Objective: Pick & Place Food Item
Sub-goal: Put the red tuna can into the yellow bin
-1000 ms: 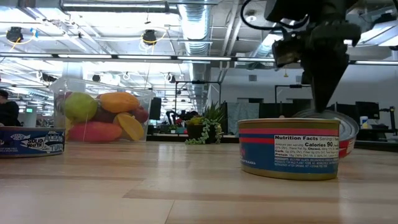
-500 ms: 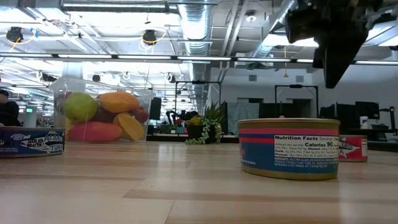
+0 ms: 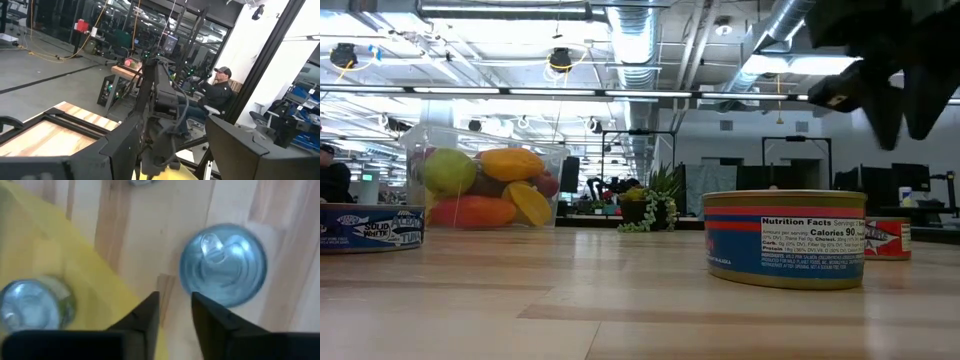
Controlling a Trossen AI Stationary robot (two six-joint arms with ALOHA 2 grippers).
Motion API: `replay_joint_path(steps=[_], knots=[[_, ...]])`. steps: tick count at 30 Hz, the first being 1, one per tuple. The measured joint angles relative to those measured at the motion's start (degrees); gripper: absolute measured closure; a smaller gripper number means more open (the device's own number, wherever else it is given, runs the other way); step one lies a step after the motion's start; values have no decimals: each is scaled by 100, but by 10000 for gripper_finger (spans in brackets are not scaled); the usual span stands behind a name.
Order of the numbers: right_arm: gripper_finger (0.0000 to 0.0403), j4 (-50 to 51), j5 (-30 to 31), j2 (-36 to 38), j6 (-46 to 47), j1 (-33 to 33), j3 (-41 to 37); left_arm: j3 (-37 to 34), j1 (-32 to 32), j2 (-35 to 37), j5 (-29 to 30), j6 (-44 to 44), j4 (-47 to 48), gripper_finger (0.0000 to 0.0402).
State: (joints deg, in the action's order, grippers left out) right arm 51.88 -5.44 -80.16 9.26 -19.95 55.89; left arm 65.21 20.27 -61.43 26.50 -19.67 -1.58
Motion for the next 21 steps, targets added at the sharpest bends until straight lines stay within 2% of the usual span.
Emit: replay_joint_path(steps=[5,9,17,21], knots=[[209,-520,573,-533,-34,-339,3,2,0,-2,0,-24,46,183],[193,-659,630,-1005,8,-361,1,2,0,-2,0,-19,79,183],[254,-795,604,-1623,153,-327,32,2,0,-2,0,-12,79,183],[321,-794,990,-1733,350,-340,34,2,0,-2,0,-12,97,183]])
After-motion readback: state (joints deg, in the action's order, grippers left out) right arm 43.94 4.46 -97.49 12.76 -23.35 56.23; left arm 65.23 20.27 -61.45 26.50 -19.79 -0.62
